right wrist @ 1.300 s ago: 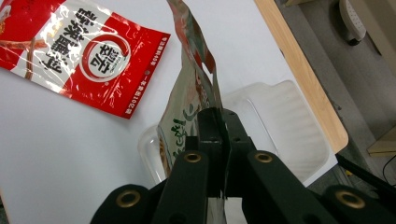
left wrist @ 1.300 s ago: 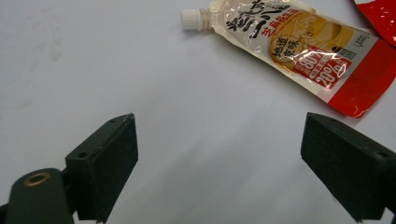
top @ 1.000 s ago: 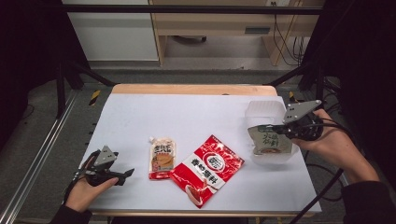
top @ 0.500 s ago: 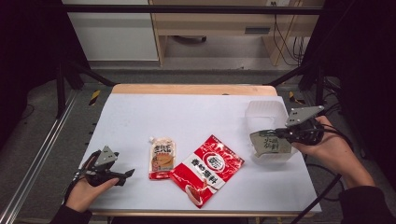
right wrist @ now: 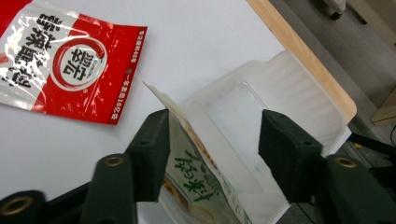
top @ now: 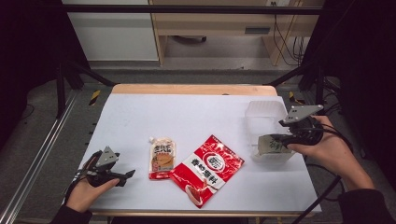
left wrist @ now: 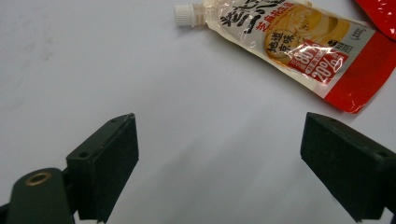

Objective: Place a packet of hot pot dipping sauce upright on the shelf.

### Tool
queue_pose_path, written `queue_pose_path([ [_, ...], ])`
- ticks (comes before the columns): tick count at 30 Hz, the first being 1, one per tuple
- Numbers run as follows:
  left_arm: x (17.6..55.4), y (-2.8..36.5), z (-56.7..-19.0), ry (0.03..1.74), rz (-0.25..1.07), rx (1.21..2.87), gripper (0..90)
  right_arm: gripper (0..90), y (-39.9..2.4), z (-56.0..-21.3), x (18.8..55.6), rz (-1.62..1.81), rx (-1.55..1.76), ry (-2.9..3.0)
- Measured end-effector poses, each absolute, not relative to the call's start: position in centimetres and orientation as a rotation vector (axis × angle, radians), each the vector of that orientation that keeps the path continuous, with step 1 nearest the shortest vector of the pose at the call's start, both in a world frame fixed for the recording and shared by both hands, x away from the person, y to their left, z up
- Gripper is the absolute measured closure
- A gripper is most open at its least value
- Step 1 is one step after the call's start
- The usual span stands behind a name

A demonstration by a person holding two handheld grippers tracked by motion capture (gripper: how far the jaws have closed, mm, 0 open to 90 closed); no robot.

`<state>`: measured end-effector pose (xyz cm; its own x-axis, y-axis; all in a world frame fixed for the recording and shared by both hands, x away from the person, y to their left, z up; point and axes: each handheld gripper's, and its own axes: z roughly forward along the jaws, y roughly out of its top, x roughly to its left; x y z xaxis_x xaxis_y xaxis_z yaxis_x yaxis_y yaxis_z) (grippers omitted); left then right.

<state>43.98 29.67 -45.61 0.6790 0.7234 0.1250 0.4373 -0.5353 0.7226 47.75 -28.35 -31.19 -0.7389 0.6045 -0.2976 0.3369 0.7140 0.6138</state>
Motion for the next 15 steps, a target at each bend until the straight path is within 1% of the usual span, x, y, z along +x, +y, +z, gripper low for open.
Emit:
queue_pose_path([
  [2,44.0,29.7,-45.6,0.886,0.547,2.216,11.3,35.4,-27.7,-31.0,47.7,0.746,0.726,2.417],
  [5,44.0,29.6,-45.7,0.885,0.546,2.218,11.3,30.1,-26.8,-30.6,47.6,0.754,0.718,2.404],
  [11,44.0,29.6,-45.7,0.883,0.546,2.223,11.3,21.8,-25.0,-29.5,47.2,0.780,0.736,2.371],
  [13,44.0,29.5,-45.7,0.882,0.544,2.223,11.3,17.3,-24.3,-29.0,47.0,0.798,0.753,2.354],
  [15,44.0,29.5,-45.7,0.880,0.547,2.226,11.3,15.9,-23.8,-28.8,46.9,0.804,0.761,2.341],
])
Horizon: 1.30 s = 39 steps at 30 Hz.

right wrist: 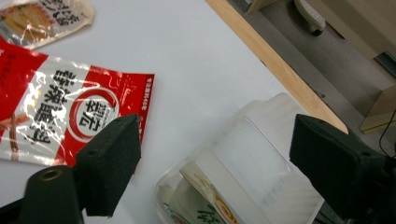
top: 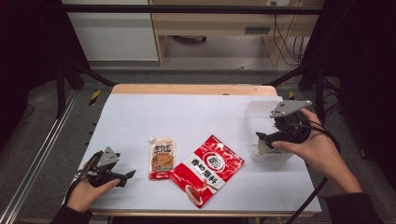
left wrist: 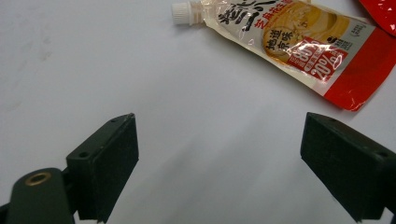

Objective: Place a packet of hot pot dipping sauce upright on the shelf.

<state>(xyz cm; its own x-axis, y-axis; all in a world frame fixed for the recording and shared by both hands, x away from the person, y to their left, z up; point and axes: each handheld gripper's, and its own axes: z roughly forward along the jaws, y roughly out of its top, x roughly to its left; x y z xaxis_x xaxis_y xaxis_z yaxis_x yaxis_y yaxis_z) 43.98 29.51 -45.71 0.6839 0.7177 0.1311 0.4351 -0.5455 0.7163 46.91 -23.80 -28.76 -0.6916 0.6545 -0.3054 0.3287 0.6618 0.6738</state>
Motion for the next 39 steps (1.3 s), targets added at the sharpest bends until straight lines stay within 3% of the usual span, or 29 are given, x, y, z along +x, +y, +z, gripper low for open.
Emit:
queue_pose_path([
  [15,43.9,29.3,-45.7,0.871,0.551,2.240,11.3,15.1,-16.5,-27.8,44.3,0.848,0.657,2.274],
  [39,43.8,28.6,-45.9,0.855,0.549,2.251,11.2,30.3,-9.1,-33.4,41.1,0.921,0.518,2.317],
])
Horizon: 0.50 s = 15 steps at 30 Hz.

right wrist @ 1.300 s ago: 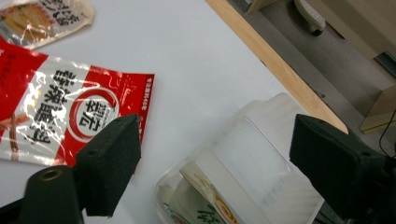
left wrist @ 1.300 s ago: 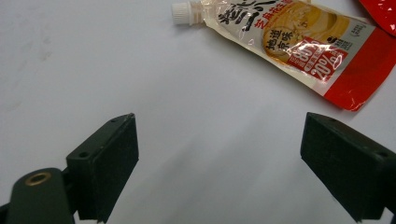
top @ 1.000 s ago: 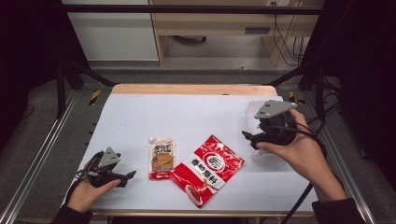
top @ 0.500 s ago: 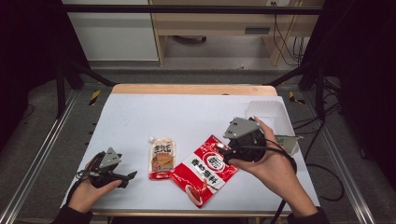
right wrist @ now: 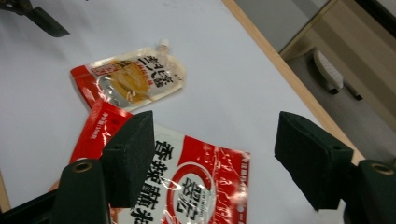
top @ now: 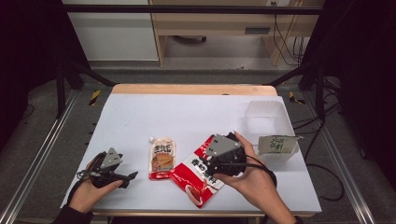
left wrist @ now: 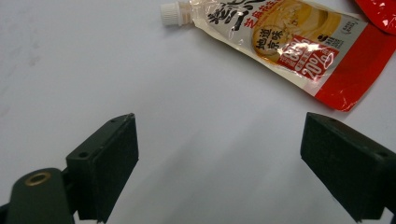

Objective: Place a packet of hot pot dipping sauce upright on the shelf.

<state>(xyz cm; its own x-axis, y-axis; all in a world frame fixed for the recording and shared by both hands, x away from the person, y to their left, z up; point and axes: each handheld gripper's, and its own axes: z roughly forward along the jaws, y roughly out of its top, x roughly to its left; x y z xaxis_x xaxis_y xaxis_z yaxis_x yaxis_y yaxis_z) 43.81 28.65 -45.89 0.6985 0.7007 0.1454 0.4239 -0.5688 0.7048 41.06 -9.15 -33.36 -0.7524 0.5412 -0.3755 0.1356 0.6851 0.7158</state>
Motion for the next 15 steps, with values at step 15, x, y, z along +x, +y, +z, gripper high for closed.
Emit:
queue_pose_path([
  [15,43.8,28.0,-45.8,0.837,0.543,2.260,12.9,39.1,-8.2,-37.2,41.4,1.031,0.672,2.253],
])
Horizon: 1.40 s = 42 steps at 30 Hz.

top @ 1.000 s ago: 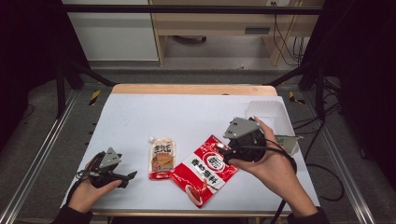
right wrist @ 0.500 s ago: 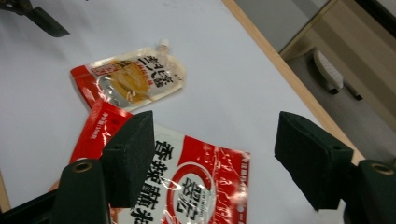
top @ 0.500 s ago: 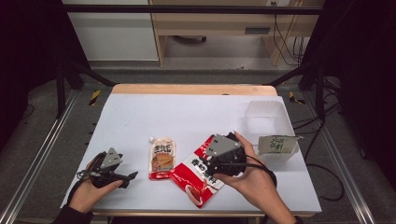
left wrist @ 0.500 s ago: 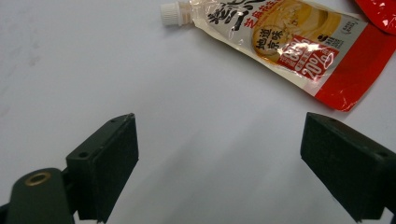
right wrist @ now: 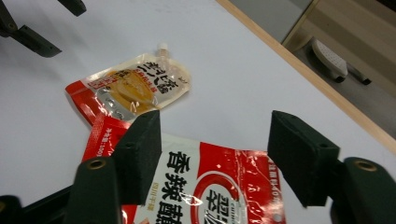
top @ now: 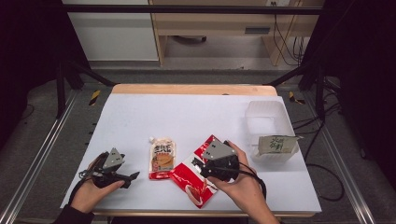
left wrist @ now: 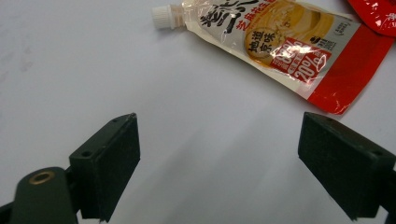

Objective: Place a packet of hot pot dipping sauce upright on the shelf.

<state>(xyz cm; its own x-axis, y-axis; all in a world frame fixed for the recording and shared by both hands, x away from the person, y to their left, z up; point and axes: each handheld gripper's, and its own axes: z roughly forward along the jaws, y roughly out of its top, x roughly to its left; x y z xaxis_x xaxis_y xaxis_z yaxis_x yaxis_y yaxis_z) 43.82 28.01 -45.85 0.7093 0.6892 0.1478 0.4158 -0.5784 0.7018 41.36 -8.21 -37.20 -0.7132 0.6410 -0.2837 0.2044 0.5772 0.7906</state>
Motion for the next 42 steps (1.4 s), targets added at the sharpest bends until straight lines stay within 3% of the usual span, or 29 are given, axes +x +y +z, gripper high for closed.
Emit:
queue_pose_path([
  [3,44.0,27.7,-45.9,0.833,0.536,2.265,13.0,45.8,-7.8,-38.3,41.4,1.047,0.684,2.276],
  [4,44.0,27.7,-45.9,0.834,0.534,2.265,13.0,53.4,-7.6,-38.9,41.3,1.062,0.675,2.290],
  [13,44.2,27.1,-46.0,0.826,0.533,2.273,13.2,56.4,-6.0,-40.9,41.5,1.079,0.643,2.343],
  [18,44.0,26.9,-46.0,0.815,0.534,2.280,13.3,63.6,-4.6,-41.0,42.9,1.099,0.644,2.368],
  [30,43.8,26.5,-46.0,0.789,0.534,2.288,13.3,58.5,-0.2,-42.9,49.8,1.116,0.833,2.444],
  [42,43.8,26.3,-46.1,0.782,0.531,2.293,13.5,57.4,1.3,-45.0,53.3,1.095,0.921,2.436],
])
